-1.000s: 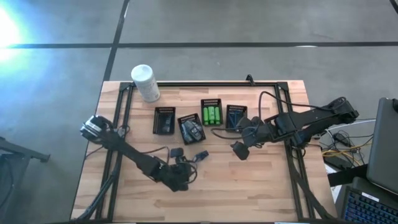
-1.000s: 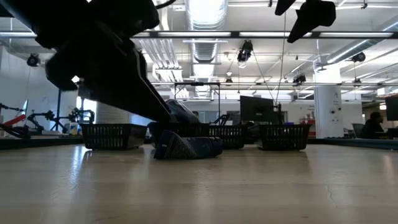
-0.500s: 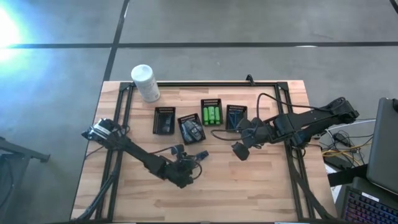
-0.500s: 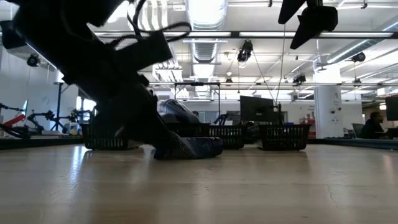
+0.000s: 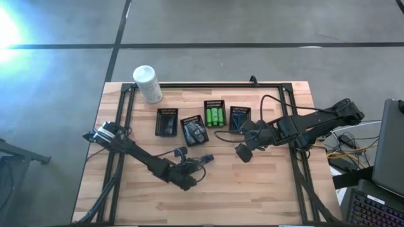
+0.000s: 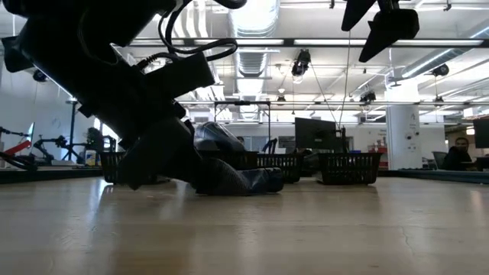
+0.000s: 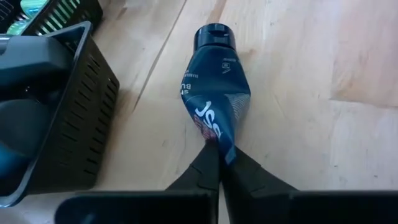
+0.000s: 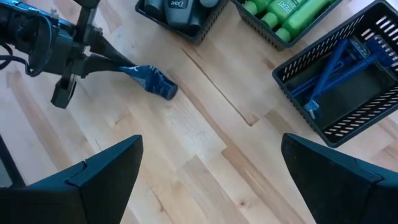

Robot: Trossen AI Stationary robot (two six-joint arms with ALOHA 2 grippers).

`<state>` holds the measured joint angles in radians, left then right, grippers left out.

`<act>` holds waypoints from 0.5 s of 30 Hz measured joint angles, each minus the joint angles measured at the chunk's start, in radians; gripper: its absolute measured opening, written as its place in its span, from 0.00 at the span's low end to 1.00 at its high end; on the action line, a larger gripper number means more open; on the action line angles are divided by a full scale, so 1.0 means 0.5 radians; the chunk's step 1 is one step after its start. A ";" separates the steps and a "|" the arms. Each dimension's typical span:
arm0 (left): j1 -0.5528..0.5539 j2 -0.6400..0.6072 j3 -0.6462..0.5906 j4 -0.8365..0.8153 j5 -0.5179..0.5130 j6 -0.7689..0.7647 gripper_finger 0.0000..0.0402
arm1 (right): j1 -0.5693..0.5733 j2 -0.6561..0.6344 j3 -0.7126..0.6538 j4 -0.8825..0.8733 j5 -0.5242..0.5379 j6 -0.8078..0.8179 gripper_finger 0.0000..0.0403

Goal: Pick & Place Travel size toiletries
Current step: Put the shaving cream into the left bin

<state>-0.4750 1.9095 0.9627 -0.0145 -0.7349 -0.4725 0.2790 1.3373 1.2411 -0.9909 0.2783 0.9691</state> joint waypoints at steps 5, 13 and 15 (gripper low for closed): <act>-0.039 -0.097 0.046 -0.098 0.047 -0.027 0.01 | 0.000 0.000 0.001 0.000 -0.006 0.002 0.94; -0.293 -0.634 0.184 -0.819 -0.406 -1.088 0.01 | 0.000 0.000 0.002 0.006 -0.003 -0.014 0.94; -0.406 -0.784 0.198 -1.154 -0.776 -1.801 0.00 | 0.000 0.000 0.003 0.012 0.007 -0.009 0.94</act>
<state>-0.6782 1.5176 1.0616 -0.5913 -1.1231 -1.3730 0.2791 1.3373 1.2427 -0.9848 0.2820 0.9645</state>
